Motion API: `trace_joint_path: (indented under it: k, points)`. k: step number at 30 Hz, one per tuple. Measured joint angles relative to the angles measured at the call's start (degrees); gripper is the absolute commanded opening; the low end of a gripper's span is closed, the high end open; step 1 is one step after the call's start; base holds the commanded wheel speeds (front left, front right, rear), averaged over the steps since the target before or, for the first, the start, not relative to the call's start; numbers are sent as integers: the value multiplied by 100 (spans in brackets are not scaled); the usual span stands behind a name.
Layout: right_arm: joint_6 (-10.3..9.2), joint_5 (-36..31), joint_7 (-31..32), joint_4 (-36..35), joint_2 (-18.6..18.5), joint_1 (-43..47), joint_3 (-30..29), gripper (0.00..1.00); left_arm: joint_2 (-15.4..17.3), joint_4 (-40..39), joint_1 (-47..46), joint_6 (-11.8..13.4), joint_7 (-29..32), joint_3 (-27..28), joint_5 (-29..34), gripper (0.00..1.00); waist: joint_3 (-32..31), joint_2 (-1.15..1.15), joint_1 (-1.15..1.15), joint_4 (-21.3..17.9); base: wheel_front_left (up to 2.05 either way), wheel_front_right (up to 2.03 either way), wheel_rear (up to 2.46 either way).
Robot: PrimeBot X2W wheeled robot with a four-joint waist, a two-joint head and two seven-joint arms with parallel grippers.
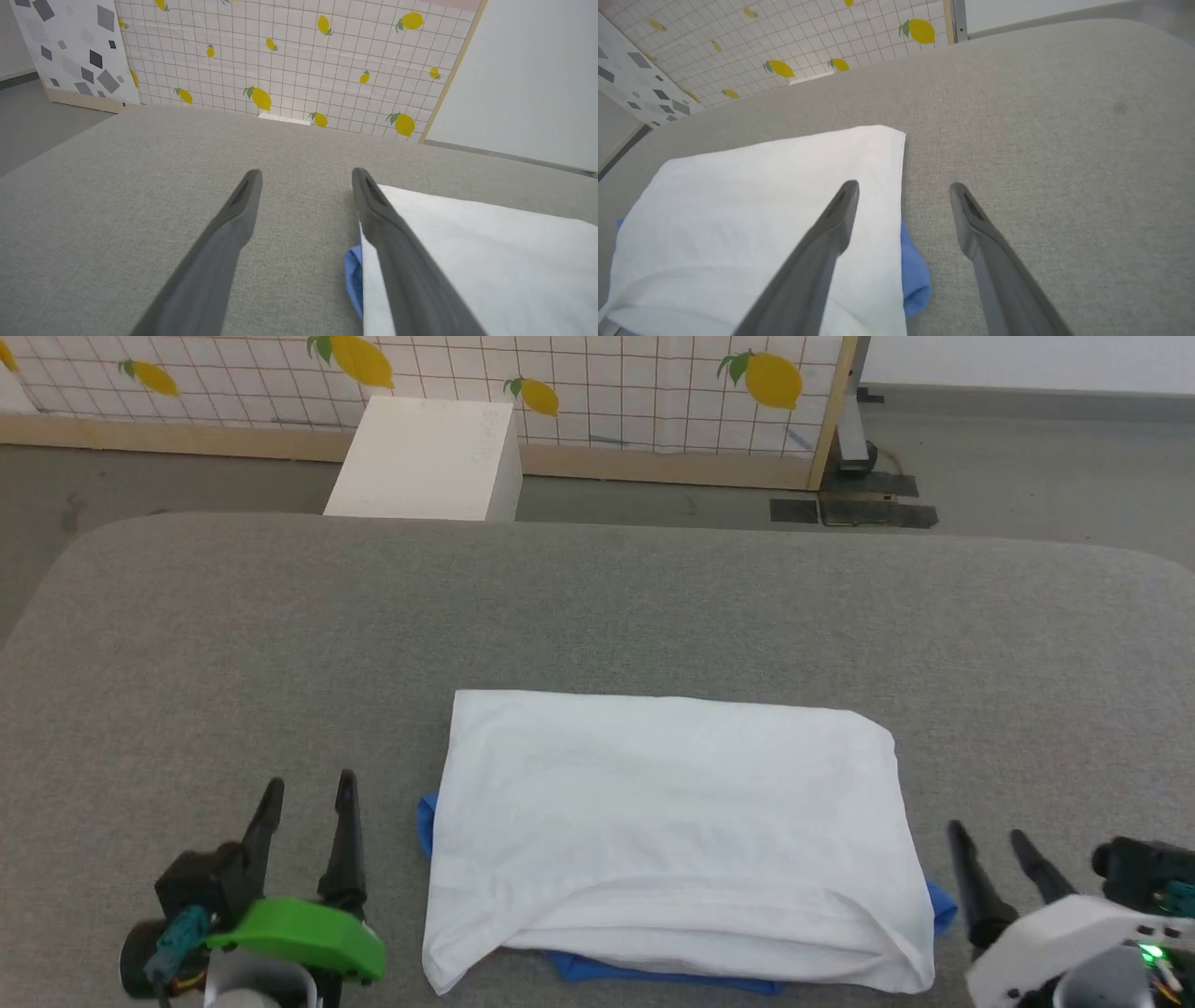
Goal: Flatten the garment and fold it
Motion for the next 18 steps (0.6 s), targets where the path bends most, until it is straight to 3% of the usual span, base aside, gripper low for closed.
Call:
trace_joint_path:
  k: [6,13,18]
  points:
    - [0,378,303,1129,10,-565,269,100,-155,52,-339,-153,-7,65,246,100,6,0,0,2,0,0,0]
    - [0,197,954,2288,14,-1227,272,100,-353,152,-481,-327,-8,141,504,100,72,0,0,34,0,0,0]
    - [1,52,1303,2695,-3,-1555,277,100,-443,258,-477,-450,-9,216,548,100,94,0,0,78,0,0,0]
